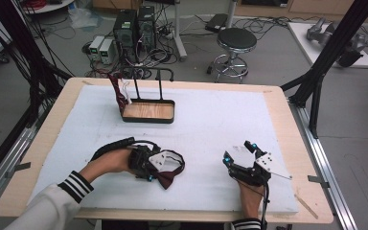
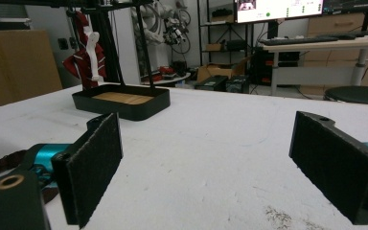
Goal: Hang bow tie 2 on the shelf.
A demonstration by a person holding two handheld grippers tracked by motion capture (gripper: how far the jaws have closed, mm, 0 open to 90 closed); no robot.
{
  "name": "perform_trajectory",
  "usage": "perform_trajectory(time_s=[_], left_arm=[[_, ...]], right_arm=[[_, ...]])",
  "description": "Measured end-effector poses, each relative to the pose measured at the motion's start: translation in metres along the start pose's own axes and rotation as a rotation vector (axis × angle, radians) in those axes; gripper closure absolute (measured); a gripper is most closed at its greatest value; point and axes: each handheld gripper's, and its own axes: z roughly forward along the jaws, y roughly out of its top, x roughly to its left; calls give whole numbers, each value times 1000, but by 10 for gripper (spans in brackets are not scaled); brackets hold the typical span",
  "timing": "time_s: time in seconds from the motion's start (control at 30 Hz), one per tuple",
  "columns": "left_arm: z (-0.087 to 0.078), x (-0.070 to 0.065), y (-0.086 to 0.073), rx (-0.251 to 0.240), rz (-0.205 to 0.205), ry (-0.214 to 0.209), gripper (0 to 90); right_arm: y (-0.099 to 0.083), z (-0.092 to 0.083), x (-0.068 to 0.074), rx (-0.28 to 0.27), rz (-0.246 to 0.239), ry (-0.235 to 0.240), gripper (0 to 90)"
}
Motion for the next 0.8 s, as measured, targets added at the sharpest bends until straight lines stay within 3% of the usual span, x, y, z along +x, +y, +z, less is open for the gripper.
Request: perform_trajectory(time_s=[0.5,0.8], left_arm=[[-3,-1,-3,-34,-25,9,750],[-18,0,-7,-123,-63,62,752]], right_arm=[[0,0,0,3,0,0,103],[0,0,0,2,1,0,103]])
